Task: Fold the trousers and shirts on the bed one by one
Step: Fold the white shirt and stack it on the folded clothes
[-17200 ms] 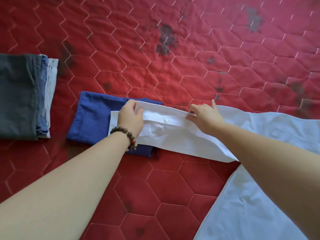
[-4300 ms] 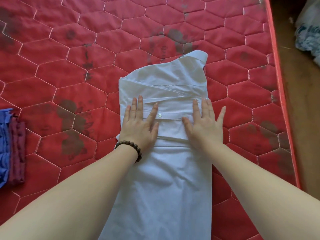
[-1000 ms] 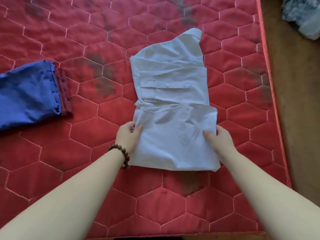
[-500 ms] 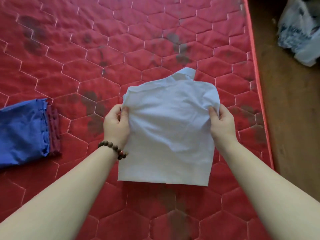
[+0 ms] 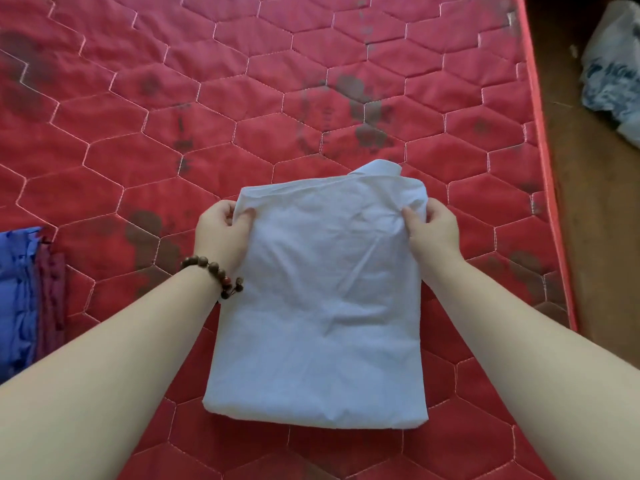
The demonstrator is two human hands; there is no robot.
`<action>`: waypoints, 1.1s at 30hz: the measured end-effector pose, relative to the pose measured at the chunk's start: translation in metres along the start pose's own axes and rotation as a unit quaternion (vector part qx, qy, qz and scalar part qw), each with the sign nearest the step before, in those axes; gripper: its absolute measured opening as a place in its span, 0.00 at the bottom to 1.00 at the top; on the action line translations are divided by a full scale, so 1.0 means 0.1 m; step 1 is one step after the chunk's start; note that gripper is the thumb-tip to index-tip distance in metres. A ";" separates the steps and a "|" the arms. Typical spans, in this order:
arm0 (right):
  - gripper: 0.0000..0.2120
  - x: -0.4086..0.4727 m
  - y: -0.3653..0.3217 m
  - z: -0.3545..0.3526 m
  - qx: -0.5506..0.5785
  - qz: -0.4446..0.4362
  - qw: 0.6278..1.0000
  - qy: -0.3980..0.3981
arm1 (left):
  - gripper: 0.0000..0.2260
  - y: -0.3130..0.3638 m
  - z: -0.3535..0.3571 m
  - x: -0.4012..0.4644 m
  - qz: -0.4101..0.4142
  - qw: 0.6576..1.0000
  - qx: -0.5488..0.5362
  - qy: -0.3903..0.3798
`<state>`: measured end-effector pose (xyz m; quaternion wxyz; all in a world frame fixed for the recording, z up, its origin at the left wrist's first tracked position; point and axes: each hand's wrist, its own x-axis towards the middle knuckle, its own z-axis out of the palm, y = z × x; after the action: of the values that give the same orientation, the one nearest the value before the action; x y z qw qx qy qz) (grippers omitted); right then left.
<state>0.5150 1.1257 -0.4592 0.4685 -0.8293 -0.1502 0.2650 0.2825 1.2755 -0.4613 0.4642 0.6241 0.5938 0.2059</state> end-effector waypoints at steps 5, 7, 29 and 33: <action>0.08 0.09 -0.19 -0.01 0.040 -0.070 0.997 -0.018 | 0.10 0.03 -0.08 0.05 0.062 0.997 -0.012 0.032; 0.07 0.19 -0.23 0.09 -0.013 -0.053 0.999 0.001 | 0.09 0.07 -0.04 0.15 0.056 0.996 0.044 0.056; 0.29 -0.43 0.48 0.20 -0.541 -0.172 0.821 -0.052 | 0.31 -0.55 -0.03 -0.25 0.164 0.824 0.540 -0.054; 0.24 -0.96 0.45 0.43 -0.483 -0.322 0.814 -0.029 | 0.28 -0.45 0.19 -0.76 0.263 0.835 0.478 -0.068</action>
<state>0.4122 1.0850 -0.4871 0.0618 -0.8452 -0.5307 0.0161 0.2568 1.1918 -0.4852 0.0754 0.9135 0.3985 -0.0321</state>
